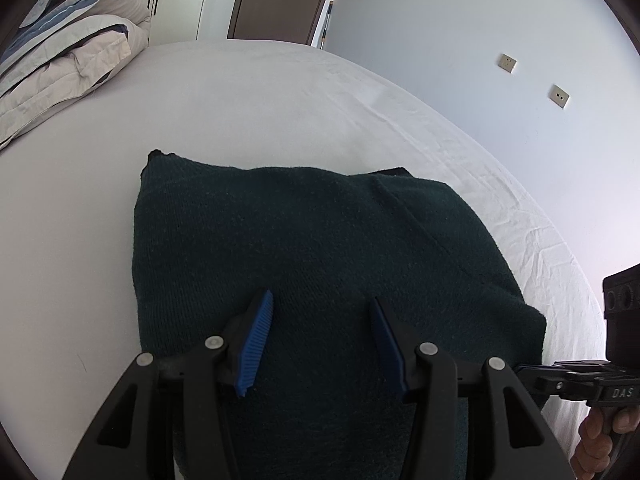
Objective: Fold small clothes
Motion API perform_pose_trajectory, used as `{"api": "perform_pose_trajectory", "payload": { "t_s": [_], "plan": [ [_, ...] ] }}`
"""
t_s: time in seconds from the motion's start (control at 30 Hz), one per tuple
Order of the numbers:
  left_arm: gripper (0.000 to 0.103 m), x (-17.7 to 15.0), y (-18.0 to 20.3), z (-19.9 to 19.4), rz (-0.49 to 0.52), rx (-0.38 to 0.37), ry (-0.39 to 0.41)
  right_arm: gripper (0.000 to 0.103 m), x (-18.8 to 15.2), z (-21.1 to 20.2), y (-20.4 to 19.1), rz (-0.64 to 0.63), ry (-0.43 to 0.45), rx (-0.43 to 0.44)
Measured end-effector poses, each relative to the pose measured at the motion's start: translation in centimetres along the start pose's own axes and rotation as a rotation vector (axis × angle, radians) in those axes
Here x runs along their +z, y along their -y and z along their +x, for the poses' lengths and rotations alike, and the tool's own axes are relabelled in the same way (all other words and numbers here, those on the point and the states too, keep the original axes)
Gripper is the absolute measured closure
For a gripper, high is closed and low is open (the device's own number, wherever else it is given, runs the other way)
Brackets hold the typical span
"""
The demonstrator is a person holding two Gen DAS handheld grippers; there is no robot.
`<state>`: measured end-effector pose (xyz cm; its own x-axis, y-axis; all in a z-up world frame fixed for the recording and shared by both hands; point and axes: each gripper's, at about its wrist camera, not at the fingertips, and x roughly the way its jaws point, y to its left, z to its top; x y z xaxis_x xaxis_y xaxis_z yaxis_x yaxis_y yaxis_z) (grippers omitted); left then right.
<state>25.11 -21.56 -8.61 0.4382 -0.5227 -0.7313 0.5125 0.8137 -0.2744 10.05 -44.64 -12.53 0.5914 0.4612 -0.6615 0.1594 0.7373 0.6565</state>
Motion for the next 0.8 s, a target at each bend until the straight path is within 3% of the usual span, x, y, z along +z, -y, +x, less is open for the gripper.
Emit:
{"api": "perform_pose_trajectory", "payload": {
  "t_s": [0.07,0.2,0.27,0.33,0.37,0.43,0.6,0.7,0.8],
  "plan": [
    [0.050,0.2,-0.2,-0.2,-0.006,-0.013,-0.002,0.099,0.0,-0.6,0.5,0.042,0.016,0.040],
    [0.049,0.9,-1.6,-3.3,-0.100,-0.074,0.013,0.096,0.2,-3.8,-1.0,-0.013,0.106,-0.023],
    [0.038,1.0,-2.6,-5.6,-0.134,-0.063,0.068,0.078,1.0,-5.4,-1.6,-0.043,0.157,-0.064],
    [0.032,1.1,-4.1,-7.4,-0.168,-0.021,0.117,0.031,2.0,-6.7,-2.0,-0.056,0.221,-0.134],
    [0.030,1.1,-5.0,-7.8,-0.195,-0.018,0.125,0.026,2.5,-7.0,-2.2,-0.054,0.254,-0.155],
    [0.029,1.2,-6.8,-7.3,-0.248,-0.031,0.082,0.024,4.1,-6.7,-2.3,-0.047,0.245,-0.141],
    [0.029,-0.9,-9.0,-3.9,-0.382,-0.082,-0.088,0.024,7.6,-2.0,-1.3,0.027,0.095,-0.114],
    [0.028,-1.6,-8.3,-3.0,-0.381,-0.121,-0.102,0.026,8.5,1.5,-0.8,0.049,0.012,-0.132],
    [0.028,-1.2,-6.9,-2.3,-0.351,-0.140,-0.130,0.039,8.5,4.6,-0.8,0.038,-0.054,-0.178]
  ]
}}
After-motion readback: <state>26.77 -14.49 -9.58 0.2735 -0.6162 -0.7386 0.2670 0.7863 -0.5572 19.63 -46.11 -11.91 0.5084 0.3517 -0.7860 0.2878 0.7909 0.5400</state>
